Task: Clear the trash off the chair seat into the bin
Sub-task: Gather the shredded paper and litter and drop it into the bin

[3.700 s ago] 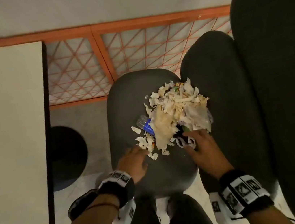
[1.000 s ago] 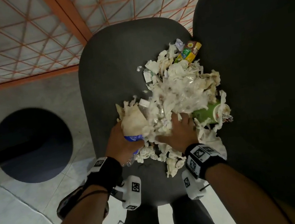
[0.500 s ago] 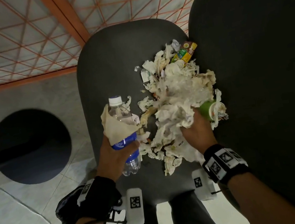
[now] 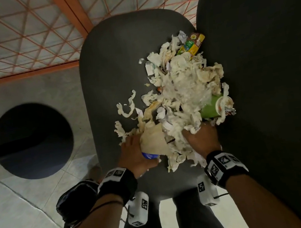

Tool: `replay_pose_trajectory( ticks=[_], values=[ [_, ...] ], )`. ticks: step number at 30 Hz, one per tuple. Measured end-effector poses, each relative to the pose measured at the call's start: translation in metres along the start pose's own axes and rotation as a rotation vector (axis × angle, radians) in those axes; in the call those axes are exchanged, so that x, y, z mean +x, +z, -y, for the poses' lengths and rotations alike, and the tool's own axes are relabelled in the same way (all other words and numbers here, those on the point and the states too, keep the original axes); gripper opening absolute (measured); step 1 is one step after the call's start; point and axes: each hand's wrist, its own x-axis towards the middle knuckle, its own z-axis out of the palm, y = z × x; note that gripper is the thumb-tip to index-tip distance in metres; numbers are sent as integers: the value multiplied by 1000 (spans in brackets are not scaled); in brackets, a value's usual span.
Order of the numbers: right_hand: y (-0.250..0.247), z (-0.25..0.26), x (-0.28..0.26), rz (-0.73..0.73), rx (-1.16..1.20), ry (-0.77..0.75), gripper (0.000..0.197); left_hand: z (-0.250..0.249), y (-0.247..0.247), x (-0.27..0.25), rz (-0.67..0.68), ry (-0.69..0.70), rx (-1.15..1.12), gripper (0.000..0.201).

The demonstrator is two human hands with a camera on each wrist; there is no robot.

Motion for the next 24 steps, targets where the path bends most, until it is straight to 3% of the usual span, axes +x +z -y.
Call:
replay_pose_trajectory(
  ticks=[3,7,12,15,19,22,24],
  values=[
    [13,-8,0,-43,-295,-6,86,-4,12,8,-60,1,152,118],
    [30,-13,-5,-47,-274,30,94,-16,27,9,-38,-32,202,119],
    [28,-22,9,-104,-282,-116,64,-32,44,3,-31,-38,178,109],
    [17,-22,13,-79,-98,-234,43,-33,51,-2,-31,-22,83,103],
    [0,-19,6,-35,97,-214,43,-39,57,-13,-65,-44,-175,95],
    [-17,-12,-9,15,308,-155,54,-48,58,-34,-172,-20,-474,93],
    [-35,-2,-23,34,501,-103,51,-56,51,-53,-253,15,-608,85]
  ],
)
